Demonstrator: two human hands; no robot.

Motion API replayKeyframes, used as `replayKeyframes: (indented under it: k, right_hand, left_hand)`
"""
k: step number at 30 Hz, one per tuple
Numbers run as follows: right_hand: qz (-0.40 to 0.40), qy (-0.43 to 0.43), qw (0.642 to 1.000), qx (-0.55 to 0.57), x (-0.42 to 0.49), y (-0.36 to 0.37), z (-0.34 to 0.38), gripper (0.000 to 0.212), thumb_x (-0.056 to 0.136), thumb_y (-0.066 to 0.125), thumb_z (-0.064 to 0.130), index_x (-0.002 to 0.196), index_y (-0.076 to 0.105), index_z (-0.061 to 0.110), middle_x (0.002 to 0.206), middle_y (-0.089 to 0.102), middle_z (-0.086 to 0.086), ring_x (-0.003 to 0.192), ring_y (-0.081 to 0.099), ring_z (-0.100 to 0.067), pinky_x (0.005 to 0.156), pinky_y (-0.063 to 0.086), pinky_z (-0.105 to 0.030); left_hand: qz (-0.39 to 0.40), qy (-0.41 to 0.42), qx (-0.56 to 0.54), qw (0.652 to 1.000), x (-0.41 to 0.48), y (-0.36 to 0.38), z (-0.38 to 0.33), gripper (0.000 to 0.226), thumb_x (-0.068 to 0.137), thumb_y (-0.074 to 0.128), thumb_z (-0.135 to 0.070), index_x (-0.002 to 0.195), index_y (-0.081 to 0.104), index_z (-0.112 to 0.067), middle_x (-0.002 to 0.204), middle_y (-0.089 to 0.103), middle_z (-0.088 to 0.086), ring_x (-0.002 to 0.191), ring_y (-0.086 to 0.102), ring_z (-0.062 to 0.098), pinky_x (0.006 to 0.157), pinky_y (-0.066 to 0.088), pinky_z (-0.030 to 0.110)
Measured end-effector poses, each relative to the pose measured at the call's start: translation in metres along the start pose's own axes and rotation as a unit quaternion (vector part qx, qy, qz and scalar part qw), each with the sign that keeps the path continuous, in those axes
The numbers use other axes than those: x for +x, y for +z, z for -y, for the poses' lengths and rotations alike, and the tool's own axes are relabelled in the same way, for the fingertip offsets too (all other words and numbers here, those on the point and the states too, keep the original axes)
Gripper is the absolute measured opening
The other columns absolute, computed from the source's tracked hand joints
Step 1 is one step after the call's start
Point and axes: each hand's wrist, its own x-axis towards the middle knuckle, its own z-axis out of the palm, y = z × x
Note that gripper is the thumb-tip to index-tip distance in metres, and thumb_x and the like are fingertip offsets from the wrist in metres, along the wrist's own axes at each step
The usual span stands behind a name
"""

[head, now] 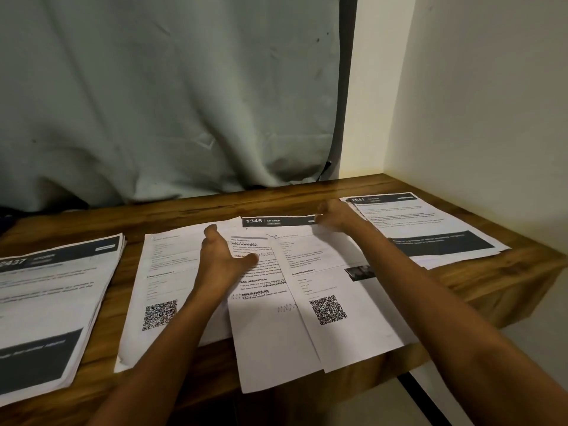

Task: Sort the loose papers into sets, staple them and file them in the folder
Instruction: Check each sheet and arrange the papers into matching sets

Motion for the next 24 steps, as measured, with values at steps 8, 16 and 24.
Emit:
replayKeyframes:
  k: [8,16,24]
  right_hand:
    - [-0.006,0.058,0.998,0.005,0.017,0.017,0.001,0.054,0.071,0.079,0.042,0.111,0.062,0.010,0.108,0.067,-0.006,0.099,0.061,-0.026,0.088,0.049,-0.035]
    - [0.028,0.138,0.989,0.045,0.034,0.014,0.001,0.078,0.069,0.085,0.027,0.132,0.046,0.002,0.134,0.052,-0.015,0.123,0.049,-0.035,0.101,0.042,-0.042]
    - [0.083,0.160,0.978,0.102,0.054,0.021,-0.011,0.054,0.071,0.083,0.021,0.115,0.058,0.002,0.129,0.056,-0.014,0.119,0.051,-0.037,0.103,0.041,-0.048]
  left_hand:
    - [0.024,0.046,0.019,0.998,-0.002,0.007,0.003,0.102,0.070,0.084,-0.020,0.147,0.017,-0.012,0.148,0.030,0.010,0.134,0.034,0.024,0.103,0.035,0.031]
    - [0.024,0.048,0.048,0.997,0.005,0.011,0.005,0.095,0.076,0.080,-0.019,0.147,0.017,-0.012,0.148,0.028,0.011,0.135,0.032,0.026,0.105,0.036,0.034]
    - [0.022,0.053,0.071,0.996,0.004,0.012,0.001,0.086,0.082,0.073,-0.011,0.147,0.016,-0.013,0.149,0.028,0.011,0.134,0.036,0.026,0.098,0.041,0.029]
